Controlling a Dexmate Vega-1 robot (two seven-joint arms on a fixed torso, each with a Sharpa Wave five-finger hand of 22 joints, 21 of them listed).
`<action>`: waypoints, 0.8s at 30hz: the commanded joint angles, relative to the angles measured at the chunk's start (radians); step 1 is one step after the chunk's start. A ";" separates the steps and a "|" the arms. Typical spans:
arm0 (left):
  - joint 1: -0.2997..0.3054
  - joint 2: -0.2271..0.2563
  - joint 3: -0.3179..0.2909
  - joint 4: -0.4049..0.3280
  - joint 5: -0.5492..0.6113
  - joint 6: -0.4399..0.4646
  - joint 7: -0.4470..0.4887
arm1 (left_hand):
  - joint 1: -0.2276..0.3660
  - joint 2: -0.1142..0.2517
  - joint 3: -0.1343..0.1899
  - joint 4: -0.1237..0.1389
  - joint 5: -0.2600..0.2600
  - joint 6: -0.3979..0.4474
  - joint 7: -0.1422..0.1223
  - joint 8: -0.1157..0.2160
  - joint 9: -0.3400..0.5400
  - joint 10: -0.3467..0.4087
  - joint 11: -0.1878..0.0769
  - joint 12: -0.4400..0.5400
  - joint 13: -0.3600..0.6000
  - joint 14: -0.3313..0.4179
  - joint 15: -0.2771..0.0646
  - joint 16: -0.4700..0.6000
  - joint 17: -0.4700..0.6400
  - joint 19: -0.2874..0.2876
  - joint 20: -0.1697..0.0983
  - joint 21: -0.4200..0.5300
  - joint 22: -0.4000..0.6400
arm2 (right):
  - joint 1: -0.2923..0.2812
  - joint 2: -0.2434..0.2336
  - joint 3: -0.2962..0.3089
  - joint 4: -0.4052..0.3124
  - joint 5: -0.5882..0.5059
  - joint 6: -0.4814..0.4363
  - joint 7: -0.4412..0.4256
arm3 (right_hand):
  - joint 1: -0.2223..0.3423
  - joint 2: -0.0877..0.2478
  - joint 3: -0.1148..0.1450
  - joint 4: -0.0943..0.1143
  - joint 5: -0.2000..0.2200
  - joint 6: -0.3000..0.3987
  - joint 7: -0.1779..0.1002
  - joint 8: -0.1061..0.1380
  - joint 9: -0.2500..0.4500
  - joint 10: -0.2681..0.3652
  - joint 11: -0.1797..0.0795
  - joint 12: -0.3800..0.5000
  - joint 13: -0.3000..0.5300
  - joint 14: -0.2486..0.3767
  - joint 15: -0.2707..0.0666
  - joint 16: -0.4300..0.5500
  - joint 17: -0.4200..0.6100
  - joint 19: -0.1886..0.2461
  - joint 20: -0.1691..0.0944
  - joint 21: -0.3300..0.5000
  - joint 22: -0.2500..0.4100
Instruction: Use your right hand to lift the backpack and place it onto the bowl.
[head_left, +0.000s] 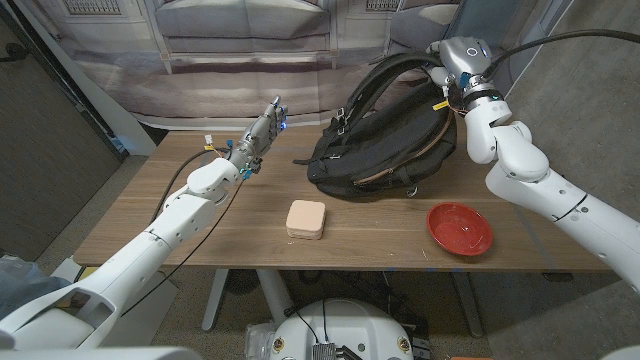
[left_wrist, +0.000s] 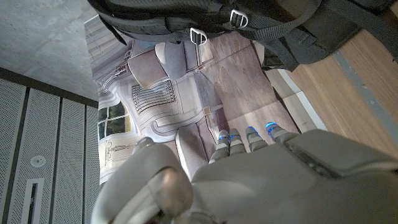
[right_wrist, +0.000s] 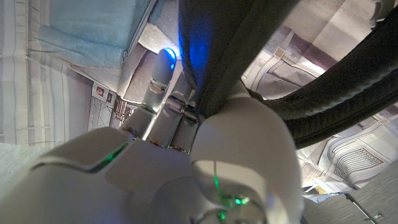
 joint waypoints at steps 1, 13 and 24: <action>0.003 0.001 -0.001 0.000 -0.002 -0.002 -0.004 | 0.002 0.010 -0.005 0.003 0.005 0.006 0.005 -0.003 0.005 -0.004 0.002 -0.003 0.003 0.000 0.002 -0.001 0.004 0.003 0.005 -0.002 0.003 | -0.003 0.006 0.018 -0.038 -0.027 -0.006 0.034 | 0.034 0.023 -0.001 0.001 0.006 0.151 -0.141 -0.002 0.004 0.158 -0.130 -0.005 0.001 0.002 -0.023 -0.004 0.004 -0.006 -0.167 0.009 -0.001; 0.009 0.003 0.001 -0.019 0.001 0.008 0.008 | 0.003 0.011 -0.008 0.003 0.005 0.005 0.006 -0.003 0.005 -0.002 0.002 -0.002 0.003 -0.001 0.002 -0.001 0.004 0.003 0.006 -0.002 0.003 | -0.012 -0.007 0.069 -0.091 0.017 0.034 0.073 | 0.031 0.024 -0.004 0.005 0.007 0.149 -0.142 -0.009 0.009 0.158 -0.130 -0.005 0.005 0.000 -0.022 -0.014 0.014 -0.010 -0.167 0.012 -0.014; 0.004 0.004 0.008 -0.032 0.008 0.021 0.013 | 0.004 0.013 -0.010 0.002 0.005 0.005 0.006 -0.003 0.005 -0.004 0.000 -0.003 0.003 0.000 0.002 0.000 0.004 0.002 0.006 -0.002 0.003 | -0.024 -0.008 0.106 -0.124 0.038 0.033 0.086 | 0.033 0.025 -0.007 0.007 0.008 0.152 -0.142 -0.015 0.011 0.156 -0.130 -0.008 0.004 0.002 -0.022 -0.020 0.020 -0.011 -0.167 0.015 -0.024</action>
